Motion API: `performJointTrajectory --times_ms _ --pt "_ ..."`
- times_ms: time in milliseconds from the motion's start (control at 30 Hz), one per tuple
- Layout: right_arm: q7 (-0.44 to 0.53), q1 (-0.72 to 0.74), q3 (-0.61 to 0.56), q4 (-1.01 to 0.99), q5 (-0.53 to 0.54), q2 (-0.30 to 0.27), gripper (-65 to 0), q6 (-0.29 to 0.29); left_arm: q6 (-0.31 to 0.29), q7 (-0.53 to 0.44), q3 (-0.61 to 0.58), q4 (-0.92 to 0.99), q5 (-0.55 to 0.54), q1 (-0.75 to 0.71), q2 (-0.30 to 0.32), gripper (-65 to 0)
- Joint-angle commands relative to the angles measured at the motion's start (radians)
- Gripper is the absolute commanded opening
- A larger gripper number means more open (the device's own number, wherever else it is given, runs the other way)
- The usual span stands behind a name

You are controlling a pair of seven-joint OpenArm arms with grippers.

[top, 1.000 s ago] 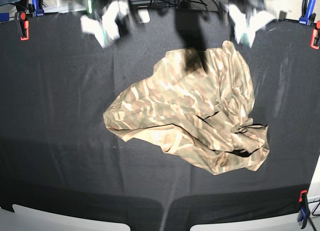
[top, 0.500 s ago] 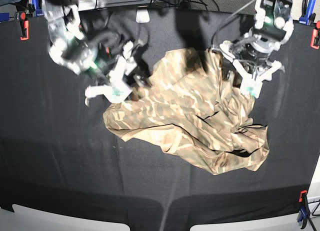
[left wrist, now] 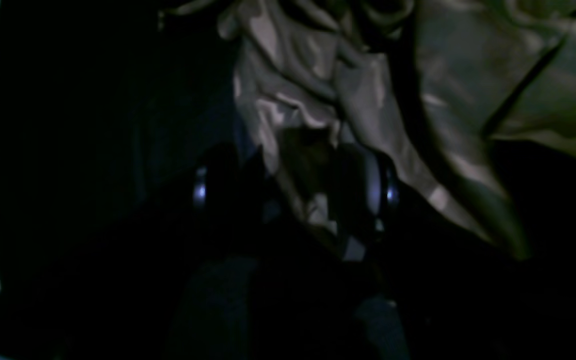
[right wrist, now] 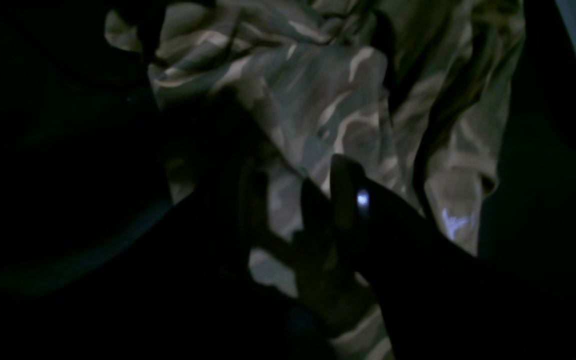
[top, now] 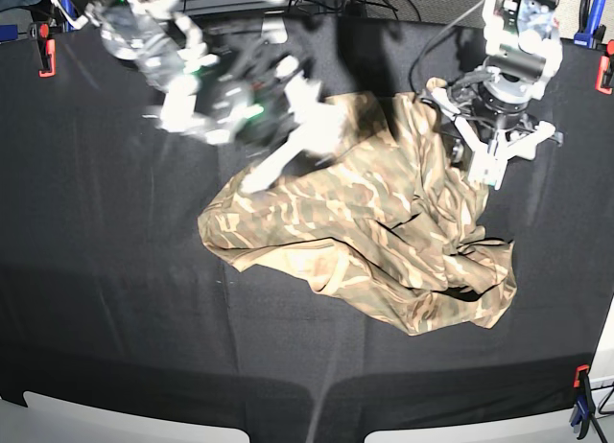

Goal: Layout the t-shirt on the table in an organized manner, then fold the t-shirt properly
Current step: 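Lower both grippers onto the crumpled camouflage shirt and grasp its edges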

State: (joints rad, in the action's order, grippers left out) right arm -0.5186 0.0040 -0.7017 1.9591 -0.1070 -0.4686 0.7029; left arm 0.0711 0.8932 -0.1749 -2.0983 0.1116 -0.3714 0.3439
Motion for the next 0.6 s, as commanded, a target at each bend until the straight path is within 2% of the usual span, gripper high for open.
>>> performJointTrajectory --times_ms 0,300,567 --pt "0.020 0.034 -0.011 0.017 0.000 -0.005 -40.5 -0.005 0.005 -0.017 0.004 -0.016 0.023 0.005 0.006 -36.0" --pt "0.023 0.145 -0.053 -0.050 0.002 -0.005 -40.5 -0.005 0.005 -0.019 0.004 -0.016 0.027 0.005 0.006 -36.0" --pt "0.070 0.151 -0.053 -0.146 0.004 -0.002 -40.5 -0.005 0.005 -0.019 0.004 -0.016 0.026 0.005 0.006 -36.0"
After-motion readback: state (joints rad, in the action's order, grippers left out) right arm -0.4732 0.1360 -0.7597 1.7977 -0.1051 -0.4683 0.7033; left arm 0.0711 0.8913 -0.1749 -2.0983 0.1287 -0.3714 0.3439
